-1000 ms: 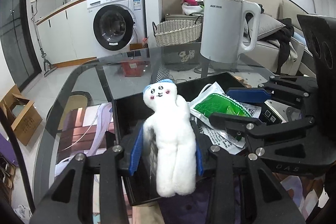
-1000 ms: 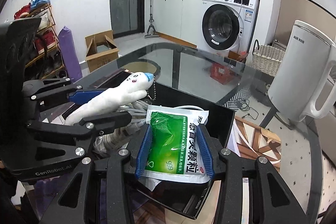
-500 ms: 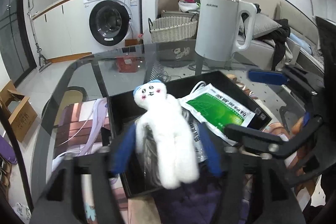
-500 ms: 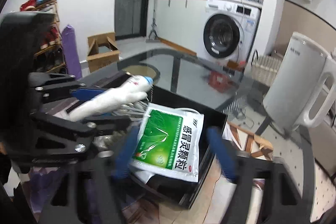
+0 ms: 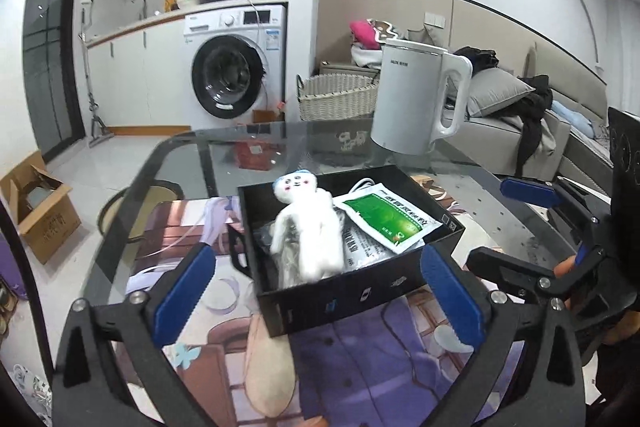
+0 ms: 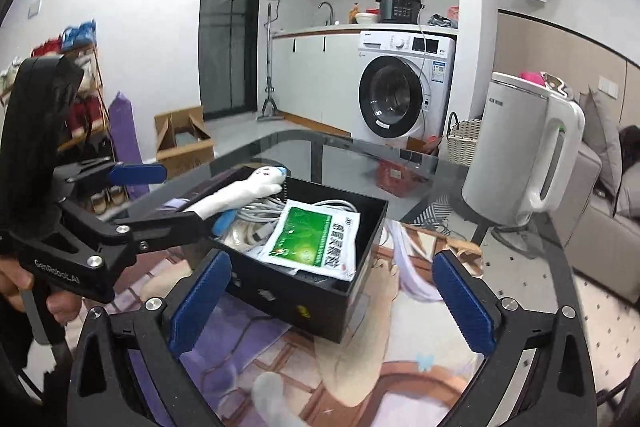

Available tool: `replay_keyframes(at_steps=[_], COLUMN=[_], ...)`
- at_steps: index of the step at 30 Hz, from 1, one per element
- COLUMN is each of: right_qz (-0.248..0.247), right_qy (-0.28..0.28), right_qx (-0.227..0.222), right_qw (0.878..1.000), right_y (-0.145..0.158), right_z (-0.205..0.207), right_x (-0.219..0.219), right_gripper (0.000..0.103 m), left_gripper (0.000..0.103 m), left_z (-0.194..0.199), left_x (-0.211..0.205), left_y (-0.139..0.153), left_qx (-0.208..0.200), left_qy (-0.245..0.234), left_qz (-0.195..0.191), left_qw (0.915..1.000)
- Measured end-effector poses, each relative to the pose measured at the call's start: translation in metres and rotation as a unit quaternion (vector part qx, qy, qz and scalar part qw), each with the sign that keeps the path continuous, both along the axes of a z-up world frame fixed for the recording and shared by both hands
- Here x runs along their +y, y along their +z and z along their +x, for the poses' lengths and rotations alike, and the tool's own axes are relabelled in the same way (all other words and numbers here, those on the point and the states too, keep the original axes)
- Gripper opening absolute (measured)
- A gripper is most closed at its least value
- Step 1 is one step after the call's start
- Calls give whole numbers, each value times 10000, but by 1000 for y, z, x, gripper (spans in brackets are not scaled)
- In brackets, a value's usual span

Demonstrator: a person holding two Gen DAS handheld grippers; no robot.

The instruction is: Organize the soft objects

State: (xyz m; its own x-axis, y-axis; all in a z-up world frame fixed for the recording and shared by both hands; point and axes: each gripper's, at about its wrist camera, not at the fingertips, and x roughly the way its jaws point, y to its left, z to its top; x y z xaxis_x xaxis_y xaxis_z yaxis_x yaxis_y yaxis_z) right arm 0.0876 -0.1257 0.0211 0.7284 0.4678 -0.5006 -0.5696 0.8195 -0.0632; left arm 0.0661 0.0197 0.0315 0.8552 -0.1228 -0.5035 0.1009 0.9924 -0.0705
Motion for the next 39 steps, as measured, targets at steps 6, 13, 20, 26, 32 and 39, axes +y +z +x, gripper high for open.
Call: replay_keyframes(at_steps=[6,13,20,26,32,39], right_qz=[269,273,205,356,357,286], right_qy=[-66,-48,55,-97,-163,-147], right_qx=[-133,-205,-349,-319,-283,-305], right_qw=[9995,9994,9992,9988,9988,9990], right_y=[2,-5,-12,-11,-11,-11], right_z=[-16,-27,-33,-31,-33,-35], right_x=[-6,-3,4,-5,-6,-4], right_gripper=[102,102,102,102,103,103], left_gripper=[103,103,103,103,103,103], left_z=[-13,-16,-18,-18,-18,-17], left_x=[2,-1,-2,-1,1,3], left_y=[-5,-14,-16,-17,-20,-20], left_qx=[-126,-203,-275,-366,-348,-376], left_qy=[214,290,353,386,398,394], left_qz=[8,94,9,-28,-25,-92], left_qw=[9997,9993,9990,9986,9986,9985])
